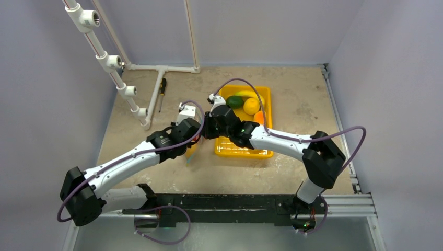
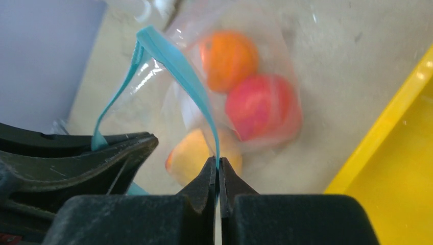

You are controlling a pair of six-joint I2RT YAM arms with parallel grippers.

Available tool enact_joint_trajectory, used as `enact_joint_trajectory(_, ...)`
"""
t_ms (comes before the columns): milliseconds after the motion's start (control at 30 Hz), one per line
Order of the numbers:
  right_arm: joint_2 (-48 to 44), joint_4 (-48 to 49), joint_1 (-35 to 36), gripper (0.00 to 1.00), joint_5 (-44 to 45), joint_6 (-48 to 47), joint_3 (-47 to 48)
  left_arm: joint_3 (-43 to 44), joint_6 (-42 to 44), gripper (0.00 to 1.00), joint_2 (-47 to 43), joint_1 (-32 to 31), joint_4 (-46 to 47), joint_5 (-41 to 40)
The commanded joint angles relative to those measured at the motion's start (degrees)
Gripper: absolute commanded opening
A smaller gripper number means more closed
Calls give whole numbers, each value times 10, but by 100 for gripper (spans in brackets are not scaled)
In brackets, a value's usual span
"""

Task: Place the food in the zip-top bag and seal the zipper
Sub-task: Adjust the zipper food storage bag at the center of the board.

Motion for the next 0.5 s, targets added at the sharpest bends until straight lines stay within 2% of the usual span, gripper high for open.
enact_joint_trajectory(0,-29,17,0,0,3,0,17,25,-27,0,-10,5,35,35)
enact_joint_trajectory(267,-99,-58,0,0,88,-32,117,163,51,0,-100,6,26,44)
enact_joint_trajectory(467,-109,-78,-1,0,86,-39,138,217,45,0,-109,5,-18,8)
